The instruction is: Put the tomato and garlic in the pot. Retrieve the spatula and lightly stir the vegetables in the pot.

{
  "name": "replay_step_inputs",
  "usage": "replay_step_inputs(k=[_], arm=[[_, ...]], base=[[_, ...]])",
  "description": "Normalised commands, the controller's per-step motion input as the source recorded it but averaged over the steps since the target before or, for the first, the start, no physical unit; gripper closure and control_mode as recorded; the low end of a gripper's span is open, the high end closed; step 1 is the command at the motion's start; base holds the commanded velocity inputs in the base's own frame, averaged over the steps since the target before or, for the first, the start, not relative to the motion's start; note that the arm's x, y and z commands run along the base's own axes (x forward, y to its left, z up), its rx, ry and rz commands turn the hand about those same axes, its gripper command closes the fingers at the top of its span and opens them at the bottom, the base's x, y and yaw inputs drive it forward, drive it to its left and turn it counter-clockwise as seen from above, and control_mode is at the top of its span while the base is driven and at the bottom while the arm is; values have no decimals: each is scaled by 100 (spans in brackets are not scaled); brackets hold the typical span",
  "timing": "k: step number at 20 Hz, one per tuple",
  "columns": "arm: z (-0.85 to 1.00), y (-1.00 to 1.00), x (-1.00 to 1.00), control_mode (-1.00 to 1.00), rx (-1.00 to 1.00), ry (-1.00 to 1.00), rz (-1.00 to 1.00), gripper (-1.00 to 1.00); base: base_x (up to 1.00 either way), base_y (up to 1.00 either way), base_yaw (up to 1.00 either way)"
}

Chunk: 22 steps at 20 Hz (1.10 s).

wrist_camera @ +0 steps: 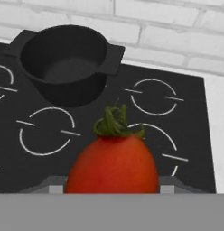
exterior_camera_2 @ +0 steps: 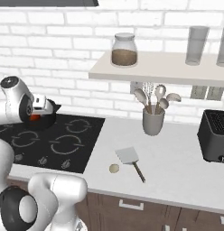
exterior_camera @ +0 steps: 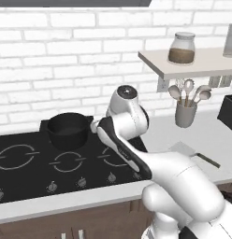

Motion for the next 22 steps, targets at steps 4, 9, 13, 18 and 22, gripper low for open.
replay_step_inputs(k=[4,9,13,18,22], arm=[[19,61,63,-100,0,-3,5,100],[-1,56,65,-100,0,-3,3,100],[-25,43,69,-100,0,0,1,100],[-51,38,48,-100,0,-3,0,100],[-63,33,33,-100,0,-7,0,100]], base=[[0,0,0],[0,0,0],[0,0,0],[0,0,0],[0,0,0]])
